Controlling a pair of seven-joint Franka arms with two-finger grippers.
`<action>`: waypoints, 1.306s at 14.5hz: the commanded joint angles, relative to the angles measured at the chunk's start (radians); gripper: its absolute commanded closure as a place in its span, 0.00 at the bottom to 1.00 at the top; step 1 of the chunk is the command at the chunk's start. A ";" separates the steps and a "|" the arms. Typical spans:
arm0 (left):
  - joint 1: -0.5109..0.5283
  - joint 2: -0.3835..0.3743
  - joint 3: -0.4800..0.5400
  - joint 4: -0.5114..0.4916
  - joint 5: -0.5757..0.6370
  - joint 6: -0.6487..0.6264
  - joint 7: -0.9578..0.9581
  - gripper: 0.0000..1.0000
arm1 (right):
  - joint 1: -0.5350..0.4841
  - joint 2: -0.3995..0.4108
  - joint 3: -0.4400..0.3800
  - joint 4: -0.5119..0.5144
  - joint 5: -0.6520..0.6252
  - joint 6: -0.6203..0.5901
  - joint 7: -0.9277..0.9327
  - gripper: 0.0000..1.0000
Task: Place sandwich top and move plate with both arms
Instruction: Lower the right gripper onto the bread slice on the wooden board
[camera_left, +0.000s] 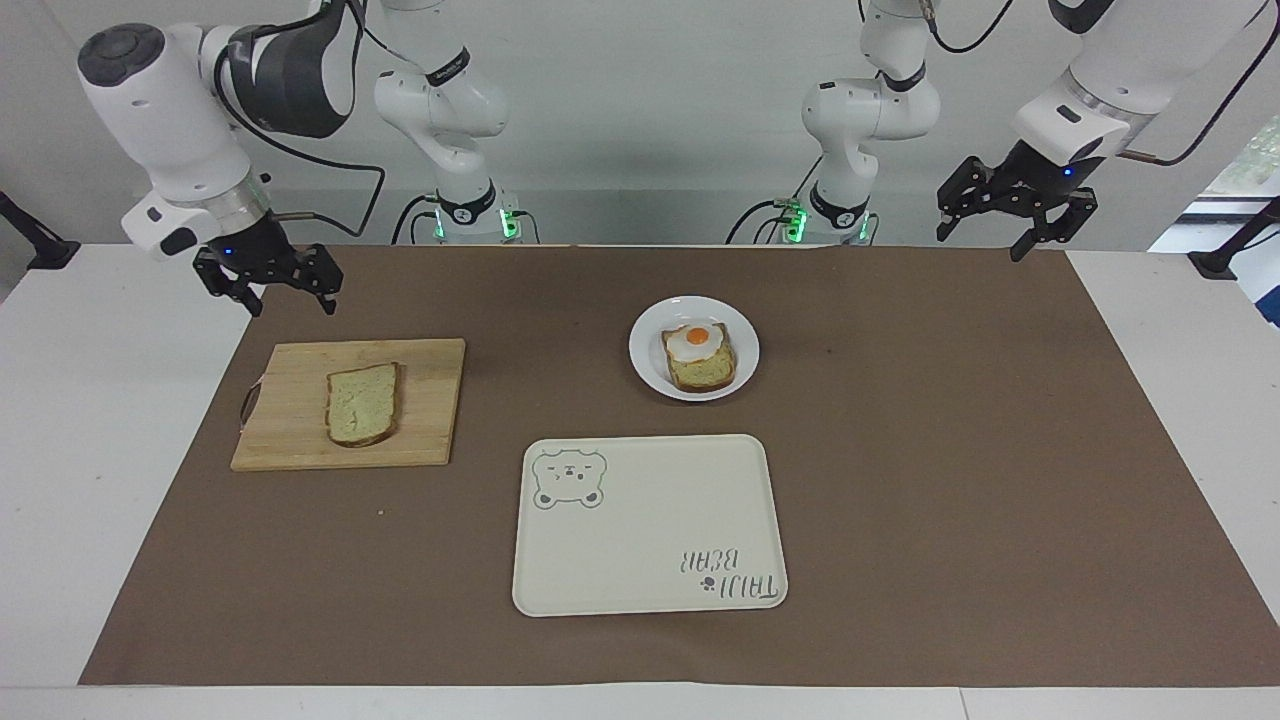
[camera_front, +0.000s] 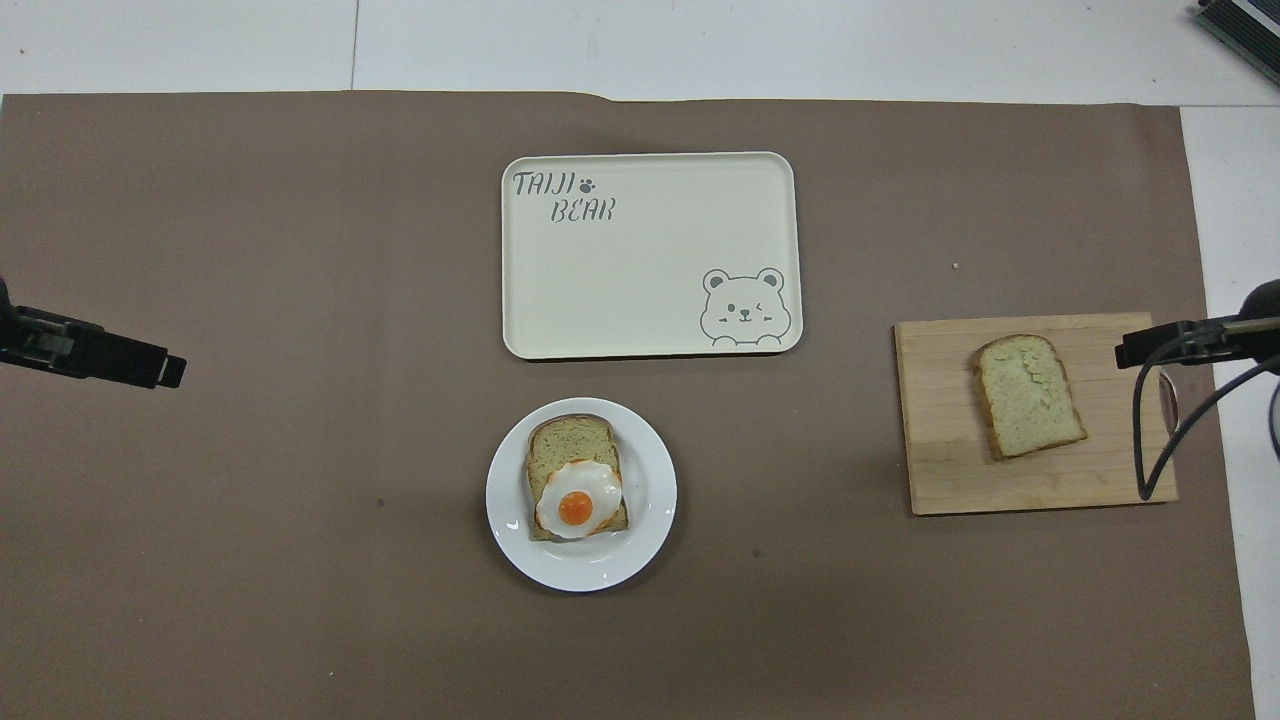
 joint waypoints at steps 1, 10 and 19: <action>0.001 -0.027 0.002 -0.035 -0.009 0.023 0.005 0.00 | -0.035 -0.009 0.003 -0.103 0.025 0.107 -0.087 0.00; 0.011 -0.027 0.003 -0.034 -0.008 0.023 0.010 0.00 | -0.087 0.095 0.003 -0.261 0.018 0.348 -0.227 0.00; 0.012 -0.027 0.003 -0.034 -0.008 0.024 0.013 0.00 | -0.149 0.217 0.004 -0.284 0.174 0.421 -0.365 0.30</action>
